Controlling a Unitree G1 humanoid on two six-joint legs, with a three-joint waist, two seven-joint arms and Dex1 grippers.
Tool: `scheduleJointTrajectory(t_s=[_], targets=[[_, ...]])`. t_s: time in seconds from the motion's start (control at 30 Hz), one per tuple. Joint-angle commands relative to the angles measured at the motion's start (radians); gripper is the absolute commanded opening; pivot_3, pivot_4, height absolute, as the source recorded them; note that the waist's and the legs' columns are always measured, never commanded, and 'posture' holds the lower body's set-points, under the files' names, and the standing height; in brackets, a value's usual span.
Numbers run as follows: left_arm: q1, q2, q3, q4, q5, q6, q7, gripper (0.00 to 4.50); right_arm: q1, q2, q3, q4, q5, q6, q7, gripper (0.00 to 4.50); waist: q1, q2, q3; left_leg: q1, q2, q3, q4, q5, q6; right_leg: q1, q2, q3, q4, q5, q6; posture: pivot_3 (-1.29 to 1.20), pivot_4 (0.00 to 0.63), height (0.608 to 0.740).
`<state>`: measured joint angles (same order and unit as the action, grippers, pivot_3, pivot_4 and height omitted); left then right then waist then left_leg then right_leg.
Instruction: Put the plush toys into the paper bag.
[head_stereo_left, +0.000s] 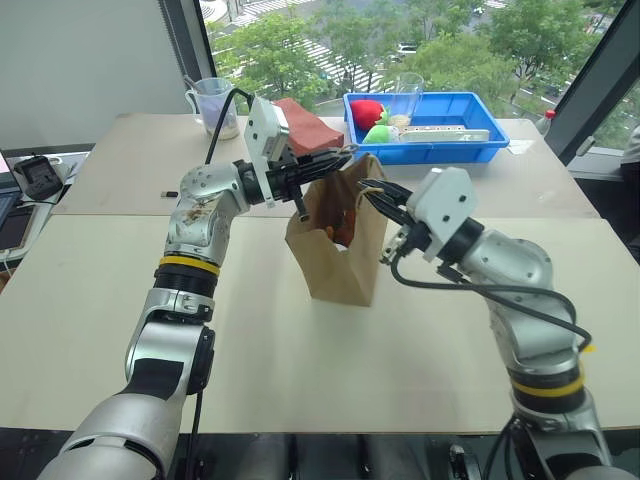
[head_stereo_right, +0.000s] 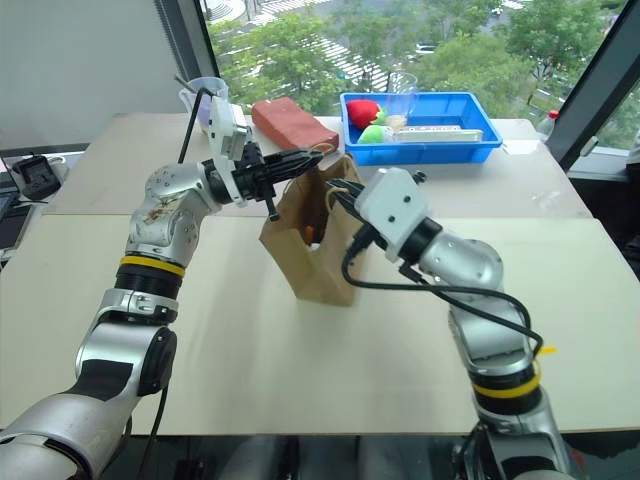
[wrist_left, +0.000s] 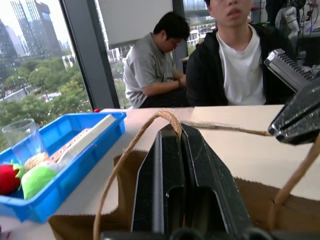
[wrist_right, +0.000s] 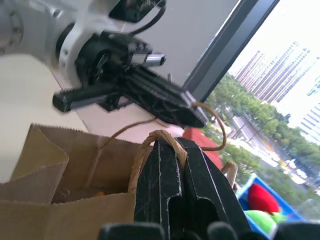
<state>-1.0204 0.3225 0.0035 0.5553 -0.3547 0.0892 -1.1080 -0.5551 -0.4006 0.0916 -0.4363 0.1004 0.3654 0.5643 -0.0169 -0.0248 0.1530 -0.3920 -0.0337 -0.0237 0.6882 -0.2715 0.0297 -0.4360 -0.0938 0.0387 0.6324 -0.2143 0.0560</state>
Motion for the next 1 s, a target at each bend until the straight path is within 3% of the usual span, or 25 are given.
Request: scheduleJointTrajectory(t_s=[0.03,0.7,1.0], targets=[[-0.054,0.013,0.027,-0.004,0.000,-0.018,0.011,0.00,-0.057,0.033,-0.008,-0.004,0.034,0.041,-0.024,0.02,0.002,0.000,0.000,0.000,0.000,0.000,0.000,0.000,0.000,0.000,0.000,0.000,0.000,0.000,0.000,0.00,0.150,0.740],[0.035,0.055,0.016,-0.242,-0.076,0.184,-0.072,0.00,-0.106,0.034,0.087,0.082,0.024,0.126,-0.006,0.02,-0.004,0.000,0.000,-0.002,0.000,-0.001,0.004,0.000,0.000,-0.001,0.000,-0.001,0.009,0.000,0.000,0.00,0.150,0.740],[-0.017,0.056,0.024,-0.245,-0.087,0.203,-0.060,0.00,-0.170,0.044,0.061,0.103,0.045,0.108,0.000,0.02,0.000,0.000,0.000,-0.002,0.000,-0.001,0.005,0.000,0.000,-0.001,0.000,-0.002,0.010,0.000,0.000,0.00,0.150,0.740]])
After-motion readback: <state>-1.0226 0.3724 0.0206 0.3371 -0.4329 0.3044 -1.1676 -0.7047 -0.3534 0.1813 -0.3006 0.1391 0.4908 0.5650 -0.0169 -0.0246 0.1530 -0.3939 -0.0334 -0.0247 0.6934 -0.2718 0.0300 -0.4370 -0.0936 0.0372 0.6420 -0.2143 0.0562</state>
